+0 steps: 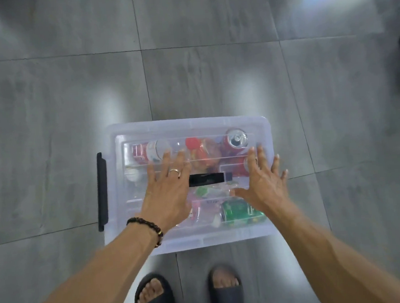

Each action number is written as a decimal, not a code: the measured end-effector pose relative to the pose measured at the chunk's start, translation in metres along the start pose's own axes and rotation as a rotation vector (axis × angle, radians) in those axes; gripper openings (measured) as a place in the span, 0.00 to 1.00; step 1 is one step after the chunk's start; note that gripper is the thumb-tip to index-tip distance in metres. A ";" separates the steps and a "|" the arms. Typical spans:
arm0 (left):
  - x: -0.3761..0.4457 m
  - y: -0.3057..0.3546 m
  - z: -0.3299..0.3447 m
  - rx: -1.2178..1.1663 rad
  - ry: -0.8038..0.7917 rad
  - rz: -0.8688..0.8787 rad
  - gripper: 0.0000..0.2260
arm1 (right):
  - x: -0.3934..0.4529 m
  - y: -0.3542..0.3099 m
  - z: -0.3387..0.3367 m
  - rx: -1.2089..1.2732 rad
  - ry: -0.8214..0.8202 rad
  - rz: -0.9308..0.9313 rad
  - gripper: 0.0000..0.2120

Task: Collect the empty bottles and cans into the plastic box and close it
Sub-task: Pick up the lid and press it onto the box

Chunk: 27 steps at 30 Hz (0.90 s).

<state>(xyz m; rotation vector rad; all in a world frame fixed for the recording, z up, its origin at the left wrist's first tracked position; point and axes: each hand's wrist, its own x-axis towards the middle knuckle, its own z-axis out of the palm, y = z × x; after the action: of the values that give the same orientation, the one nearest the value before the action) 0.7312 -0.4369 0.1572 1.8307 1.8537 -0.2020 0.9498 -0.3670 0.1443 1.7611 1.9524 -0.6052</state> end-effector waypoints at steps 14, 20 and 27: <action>0.063 0.093 0.013 0.210 -0.152 0.137 0.54 | 0.005 0.067 -0.024 0.390 0.189 -0.112 0.44; 0.066 0.094 0.018 0.234 -0.155 0.143 0.56 | 0.047 0.078 -0.021 0.888 -0.225 0.286 0.39; 0.067 0.097 0.015 0.247 -0.157 0.129 0.56 | 0.043 0.081 -0.020 1.023 -0.197 0.197 0.15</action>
<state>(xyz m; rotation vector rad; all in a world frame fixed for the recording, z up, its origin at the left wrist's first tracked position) 0.8321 -0.3767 0.1378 2.0270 1.6569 -0.5334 1.0256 -0.3125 0.1328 2.2556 1.3540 -1.8376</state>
